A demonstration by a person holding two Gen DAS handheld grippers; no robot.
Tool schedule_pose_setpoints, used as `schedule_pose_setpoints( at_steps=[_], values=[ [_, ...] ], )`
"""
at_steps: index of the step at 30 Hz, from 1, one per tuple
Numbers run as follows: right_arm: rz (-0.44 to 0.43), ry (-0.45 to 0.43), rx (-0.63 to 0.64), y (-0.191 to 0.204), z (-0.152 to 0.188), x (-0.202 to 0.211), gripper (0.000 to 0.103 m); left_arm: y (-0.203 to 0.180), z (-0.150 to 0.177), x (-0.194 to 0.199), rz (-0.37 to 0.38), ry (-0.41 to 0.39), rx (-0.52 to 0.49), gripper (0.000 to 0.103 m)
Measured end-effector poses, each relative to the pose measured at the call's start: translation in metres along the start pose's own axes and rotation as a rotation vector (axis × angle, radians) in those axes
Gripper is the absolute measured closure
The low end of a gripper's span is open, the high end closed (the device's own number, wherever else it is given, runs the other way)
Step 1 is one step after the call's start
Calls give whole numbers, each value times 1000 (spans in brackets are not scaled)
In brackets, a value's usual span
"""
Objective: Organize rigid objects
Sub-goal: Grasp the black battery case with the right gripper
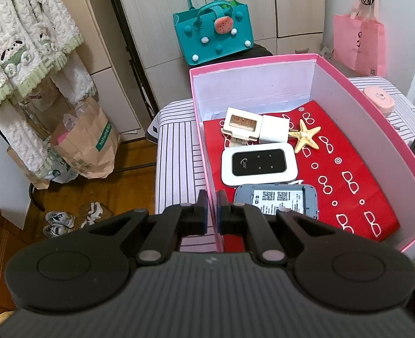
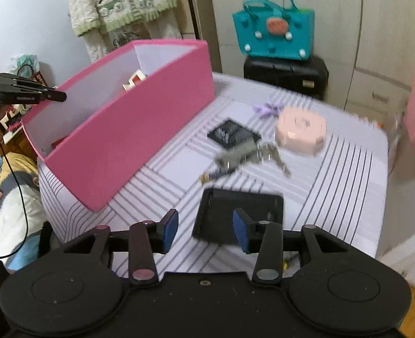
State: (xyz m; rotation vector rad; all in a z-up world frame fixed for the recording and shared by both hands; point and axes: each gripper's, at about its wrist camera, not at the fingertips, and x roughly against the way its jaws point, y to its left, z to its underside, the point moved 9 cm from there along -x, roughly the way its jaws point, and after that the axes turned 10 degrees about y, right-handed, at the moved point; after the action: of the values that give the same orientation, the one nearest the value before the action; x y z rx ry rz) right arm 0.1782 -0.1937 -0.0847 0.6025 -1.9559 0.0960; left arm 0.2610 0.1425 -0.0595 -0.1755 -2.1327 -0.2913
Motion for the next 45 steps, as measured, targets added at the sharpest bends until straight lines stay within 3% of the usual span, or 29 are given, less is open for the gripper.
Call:
schedule_pose_setpoints(
  at_steps=[8,11,15,22,31,39,44,45],
  values=[
    [-68,75,-87,-13,16,-31,40,0,0,0,0,5,5,98],
    [-65,50,-104,-16,14,-37,35,0,1,-1,1,18,6,98],
    [23,1,-69,-21,1,-40,17,-1,2,-1,-16,23,0,98],
    [15,-18,-136,-33,-28,-56,12,-4,3,-3,-41,45,-27,98],
    [156,-38,-56,-32,-42,-71,12,-3,3,-1,-38,51,-36,98],
    [142,-25,-90,-40,-37,-62,23,-6,3,-1,-54,48,-61,98],
    [221,-24,-91,-40,-46,-70,23,-9,2,-1,-83,65,-82,97],
    [225,-34,-88,-39,-46,-70,27,-9,2,-1,-84,69,-80,97]
  ],
)
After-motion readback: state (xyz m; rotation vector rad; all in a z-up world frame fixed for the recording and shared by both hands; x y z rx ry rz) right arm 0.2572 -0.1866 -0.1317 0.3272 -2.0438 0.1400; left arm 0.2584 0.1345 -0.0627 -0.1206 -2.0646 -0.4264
